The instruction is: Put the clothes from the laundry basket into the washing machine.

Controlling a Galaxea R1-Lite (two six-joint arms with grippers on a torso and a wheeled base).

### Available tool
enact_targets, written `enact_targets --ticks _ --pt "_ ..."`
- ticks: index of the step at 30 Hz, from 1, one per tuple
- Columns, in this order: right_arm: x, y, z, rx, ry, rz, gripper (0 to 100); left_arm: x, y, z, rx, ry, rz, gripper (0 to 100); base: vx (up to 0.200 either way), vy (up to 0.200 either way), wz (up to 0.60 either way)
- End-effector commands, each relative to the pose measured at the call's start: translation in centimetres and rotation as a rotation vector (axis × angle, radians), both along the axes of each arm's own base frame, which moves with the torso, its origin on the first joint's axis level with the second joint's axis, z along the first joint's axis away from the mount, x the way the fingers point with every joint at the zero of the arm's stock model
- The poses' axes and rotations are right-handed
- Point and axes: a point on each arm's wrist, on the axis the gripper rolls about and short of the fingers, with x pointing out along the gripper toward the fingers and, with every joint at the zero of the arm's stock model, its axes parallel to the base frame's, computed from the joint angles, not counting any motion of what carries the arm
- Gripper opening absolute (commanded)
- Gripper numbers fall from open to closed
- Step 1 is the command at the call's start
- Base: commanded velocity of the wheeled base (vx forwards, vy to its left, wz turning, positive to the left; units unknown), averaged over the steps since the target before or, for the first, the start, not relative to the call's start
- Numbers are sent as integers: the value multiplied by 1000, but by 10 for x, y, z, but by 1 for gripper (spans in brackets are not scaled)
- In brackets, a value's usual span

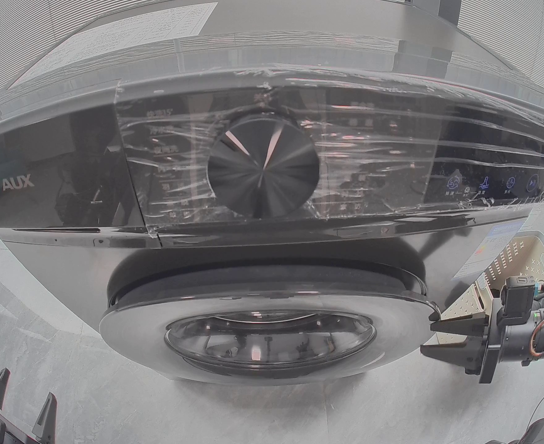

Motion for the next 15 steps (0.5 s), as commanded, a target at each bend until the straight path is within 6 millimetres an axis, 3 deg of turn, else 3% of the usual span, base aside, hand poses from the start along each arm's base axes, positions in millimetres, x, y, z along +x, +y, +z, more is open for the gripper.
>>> enact_targets --ticks 1,7,15 --pt "-9 -5 6 18 -46 -12 100 0 0 -5 1 -2 0 100 0 0 0" --pt "-16 -10 7 26 -64 -18 100 0 0 -5 4 -2 0 100 0 0 0" --pt "-12 -10 6 15 -40 -30 100 0 0 -5 6 -2 0 100 0 0 0"
